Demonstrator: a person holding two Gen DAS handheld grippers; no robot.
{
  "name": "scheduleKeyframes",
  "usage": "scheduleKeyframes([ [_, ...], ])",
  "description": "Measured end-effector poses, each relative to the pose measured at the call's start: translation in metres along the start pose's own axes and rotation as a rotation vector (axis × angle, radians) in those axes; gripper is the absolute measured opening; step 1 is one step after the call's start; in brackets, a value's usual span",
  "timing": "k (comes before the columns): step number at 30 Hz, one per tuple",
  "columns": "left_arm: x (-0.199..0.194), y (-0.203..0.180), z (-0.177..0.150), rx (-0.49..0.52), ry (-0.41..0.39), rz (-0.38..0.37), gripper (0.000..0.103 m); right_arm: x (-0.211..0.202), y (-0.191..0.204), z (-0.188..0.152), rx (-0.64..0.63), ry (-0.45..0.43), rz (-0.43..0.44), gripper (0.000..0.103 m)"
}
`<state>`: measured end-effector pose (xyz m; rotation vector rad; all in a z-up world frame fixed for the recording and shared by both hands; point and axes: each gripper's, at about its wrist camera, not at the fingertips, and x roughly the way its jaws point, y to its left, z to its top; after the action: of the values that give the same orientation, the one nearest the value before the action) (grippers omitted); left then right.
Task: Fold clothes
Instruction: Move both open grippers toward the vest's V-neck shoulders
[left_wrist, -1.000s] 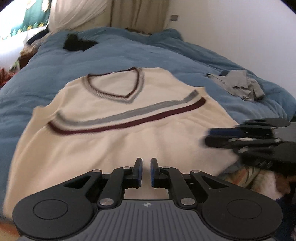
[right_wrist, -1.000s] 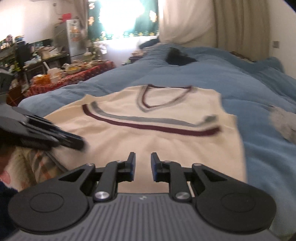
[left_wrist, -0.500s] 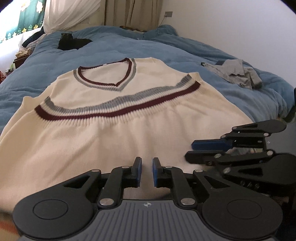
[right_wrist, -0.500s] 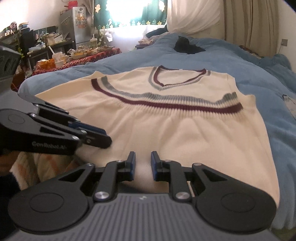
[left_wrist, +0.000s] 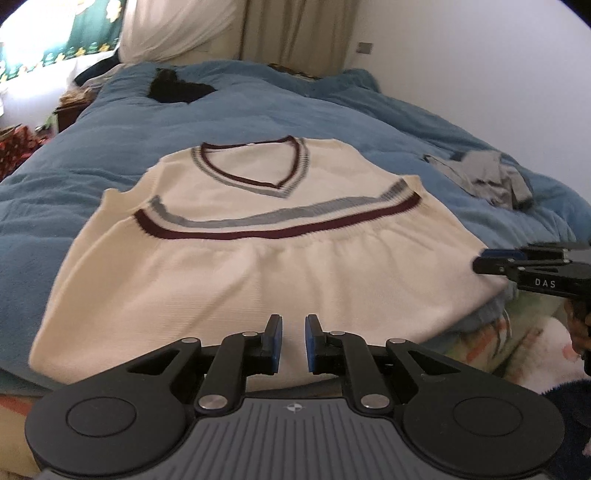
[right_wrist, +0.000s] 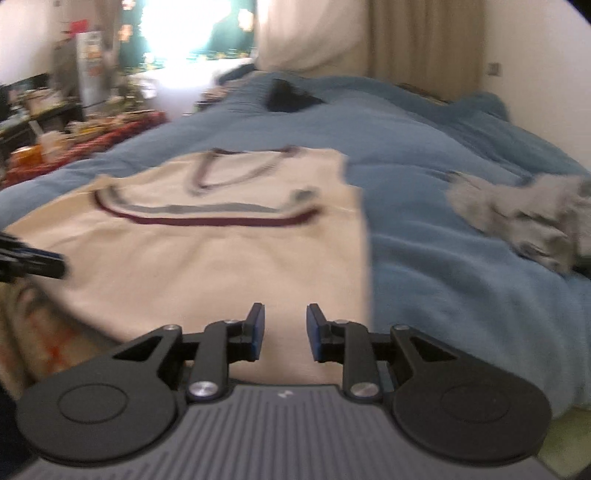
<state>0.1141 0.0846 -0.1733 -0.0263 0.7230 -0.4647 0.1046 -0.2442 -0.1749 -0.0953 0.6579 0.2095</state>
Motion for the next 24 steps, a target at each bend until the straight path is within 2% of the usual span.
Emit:
scheduleKeyframes([
  [7,-0.006,0.012,0.001,-0.011,-0.008,0.038,0.013,-0.004,-0.008,-0.007,-0.054,-0.033,-0.083,0.027],
  [9,-0.007,0.015,0.001,-0.010,-0.008,0.048,0.013,-0.005,-0.011,-0.010,-0.033,-0.030,-0.066,0.027],
  [11,-0.007,0.017,0.001,-0.013,-0.006,0.058,0.013,-0.004,-0.010,-0.012,-0.034,-0.025,-0.058,0.018],
  [12,-0.008,0.018,0.001,-0.014,-0.007,0.062,0.013,-0.005,-0.009,-0.013,-0.047,-0.030,-0.063,0.006],
  [15,-0.009,0.021,0.000,-0.015,-0.009,0.071,0.013,-0.008,-0.011,-0.014,-0.039,-0.027,-0.057,0.005],
  [21,-0.014,0.028,-0.001,-0.031,-0.014,0.081,0.014,-0.009,-0.026,-0.020,0.062,0.004,-0.033,0.007],
  [24,-0.017,0.034,-0.002,-0.046,-0.020,0.086,0.020,-0.012,-0.031,-0.024,0.096,0.007,-0.013,0.008],
])
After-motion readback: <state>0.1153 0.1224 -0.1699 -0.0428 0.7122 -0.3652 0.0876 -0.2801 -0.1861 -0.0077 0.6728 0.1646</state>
